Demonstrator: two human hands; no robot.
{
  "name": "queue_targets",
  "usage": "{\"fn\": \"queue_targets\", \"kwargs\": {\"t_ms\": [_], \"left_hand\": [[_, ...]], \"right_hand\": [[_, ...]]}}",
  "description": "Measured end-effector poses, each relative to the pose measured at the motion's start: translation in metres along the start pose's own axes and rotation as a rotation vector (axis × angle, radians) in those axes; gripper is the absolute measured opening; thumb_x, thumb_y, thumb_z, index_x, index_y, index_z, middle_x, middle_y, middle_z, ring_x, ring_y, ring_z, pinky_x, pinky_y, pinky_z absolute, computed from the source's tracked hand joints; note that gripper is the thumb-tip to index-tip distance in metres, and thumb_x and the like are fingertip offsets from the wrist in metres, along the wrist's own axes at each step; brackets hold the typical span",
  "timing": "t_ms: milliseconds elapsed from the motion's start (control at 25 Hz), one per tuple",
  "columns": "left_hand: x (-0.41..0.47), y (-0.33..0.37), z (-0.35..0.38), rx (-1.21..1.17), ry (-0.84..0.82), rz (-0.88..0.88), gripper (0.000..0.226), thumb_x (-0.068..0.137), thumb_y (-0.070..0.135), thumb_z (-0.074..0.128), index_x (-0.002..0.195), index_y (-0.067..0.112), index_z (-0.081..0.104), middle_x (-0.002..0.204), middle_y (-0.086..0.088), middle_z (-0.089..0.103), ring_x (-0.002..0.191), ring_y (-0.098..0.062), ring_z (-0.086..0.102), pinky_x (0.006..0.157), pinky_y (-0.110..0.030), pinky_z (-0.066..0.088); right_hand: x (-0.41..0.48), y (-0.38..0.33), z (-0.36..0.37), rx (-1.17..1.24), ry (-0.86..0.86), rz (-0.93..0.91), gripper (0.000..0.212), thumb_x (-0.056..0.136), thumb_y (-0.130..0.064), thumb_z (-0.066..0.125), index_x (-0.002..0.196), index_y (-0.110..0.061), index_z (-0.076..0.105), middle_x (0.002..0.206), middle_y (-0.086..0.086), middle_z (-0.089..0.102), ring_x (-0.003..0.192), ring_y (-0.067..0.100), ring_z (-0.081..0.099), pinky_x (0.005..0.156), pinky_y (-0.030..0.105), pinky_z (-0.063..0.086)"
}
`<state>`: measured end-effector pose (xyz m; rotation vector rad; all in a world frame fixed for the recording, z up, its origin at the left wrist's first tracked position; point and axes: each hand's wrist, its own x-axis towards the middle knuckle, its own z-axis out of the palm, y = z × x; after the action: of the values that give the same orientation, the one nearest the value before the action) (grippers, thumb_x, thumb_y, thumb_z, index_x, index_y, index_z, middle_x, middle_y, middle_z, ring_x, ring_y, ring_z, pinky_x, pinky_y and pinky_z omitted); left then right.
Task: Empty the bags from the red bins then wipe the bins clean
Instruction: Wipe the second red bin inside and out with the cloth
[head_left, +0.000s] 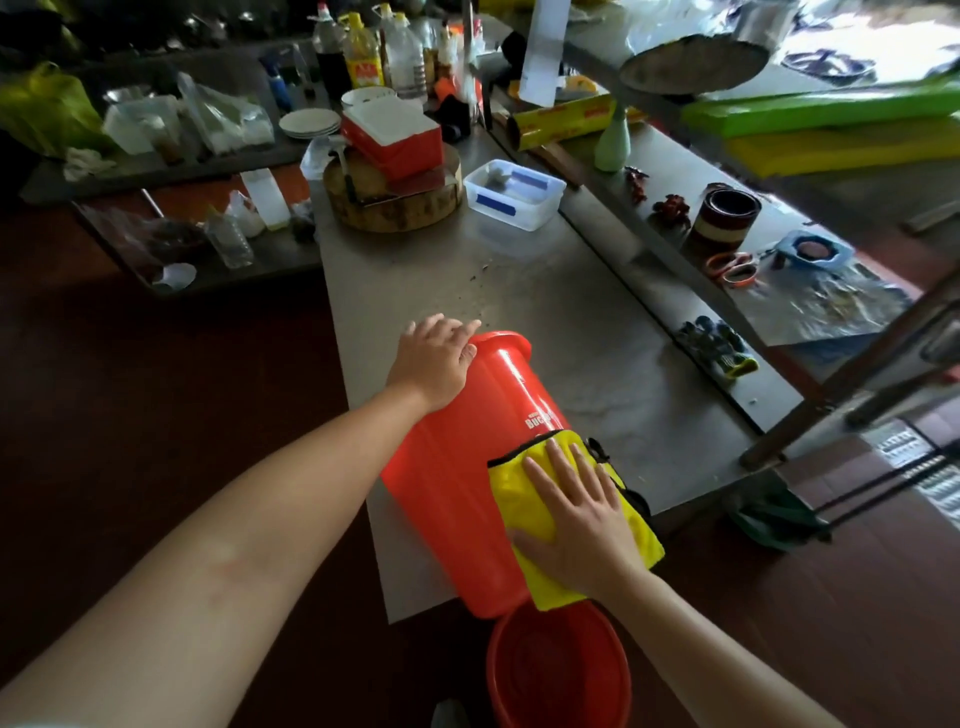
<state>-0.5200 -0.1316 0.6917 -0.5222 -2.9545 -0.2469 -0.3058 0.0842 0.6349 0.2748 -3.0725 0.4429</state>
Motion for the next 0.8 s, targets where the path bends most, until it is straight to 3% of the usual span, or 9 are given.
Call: {"fn": "queue_targets", "kwargs": {"t_ms": [120,280,360,440,560,640,800], "left_hand": [[-0.017,0.014,-0.002,0.089,0.096,0.115,0.049,0.101,0.043,0.039,0.147,0.027,0.044,0.147,-0.003,0.047,0.146,-0.029,0.029,0.12,-0.062,0.005],[-0.111,0.054,0.018,0.025,0.237,0.204,0.047,0.101,0.037,0.045,0.147,0.023,0.048,0.152,-0.008,0.044,0.148,-0.03,0.03,0.119,-0.06,0.017],[-0.166,0.073,0.035,-0.055,0.222,0.124,0.053,0.103,0.043,0.042,0.151,0.022,0.041,0.157,-0.009,0.037,0.15,-0.03,0.025,0.118,-0.058,0.022],[-0.21,0.093,0.054,-0.091,0.097,-0.028,0.069,0.1,0.061,0.035,0.157,0.025,0.024,0.163,-0.009,0.023,0.152,-0.032,0.017,0.116,-0.057,0.026],[-0.252,0.13,0.079,-0.151,-0.083,-0.263,0.098,0.085,0.083,0.039,0.159,0.036,-0.004,0.167,-0.007,-0.008,0.153,-0.034,-0.006,0.12,-0.058,0.019],[-0.256,0.148,0.086,-0.223,-0.113,-0.373,0.104,0.08,0.082,0.049,0.154,0.046,-0.015,0.164,-0.008,-0.023,0.152,-0.037,-0.012,0.121,-0.057,0.019],[-0.248,0.161,0.082,-0.297,-0.139,-0.515,0.102,0.083,0.069,0.061,0.147,0.06,-0.018,0.16,-0.003,-0.033,0.152,-0.038,-0.005,0.111,-0.058,0.037]], "right_hand": [[0.002,0.0,0.007,-0.04,0.029,-0.032,0.084,0.087,-0.087,0.027,0.158,-0.042,0.022,0.169,-0.006,0.008,0.156,0.024,-0.002,0.124,0.054,0.007],[0.009,0.011,0.005,0.051,0.035,-0.03,0.072,0.094,-0.079,0.02,0.157,-0.044,0.023,0.168,-0.009,0.009,0.156,0.022,-0.001,0.124,0.053,0.012],[0.012,0.023,0.002,0.144,0.028,-0.048,0.068,0.095,-0.077,0.018,0.156,-0.047,0.025,0.168,-0.01,0.01,0.157,0.02,0.001,0.124,0.053,0.014],[0.018,0.037,-0.004,0.201,-0.01,-0.055,0.069,0.091,-0.079,0.02,0.154,-0.051,0.024,0.169,-0.01,0.009,0.156,0.019,0.001,0.124,0.051,0.014],[0.023,0.056,-0.012,0.256,-0.111,-0.109,0.073,0.085,-0.085,0.027,0.152,-0.054,0.029,0.17,-0.007,0.002,0.156,0.019,0.003,0.124,0.049,0.016],[0.026,0.069,-0.012,0.283,-0.119,-0.161,0.074,0.083,-0.088,0.026,0.15,-0.057,0.031,0.17,-0.007,0.002,0.156,0.018,0.003,0.123,0.051,0.018],[0.033,0.08,-0.016,0.281,-0.227,-0.173,0.069,0.084,-0.087,0.028,0.149,-0.062,0.023,0.169,-0.014,-0.003,0.155,0.015,-0.009,0.121,0.062,0.009]]}}
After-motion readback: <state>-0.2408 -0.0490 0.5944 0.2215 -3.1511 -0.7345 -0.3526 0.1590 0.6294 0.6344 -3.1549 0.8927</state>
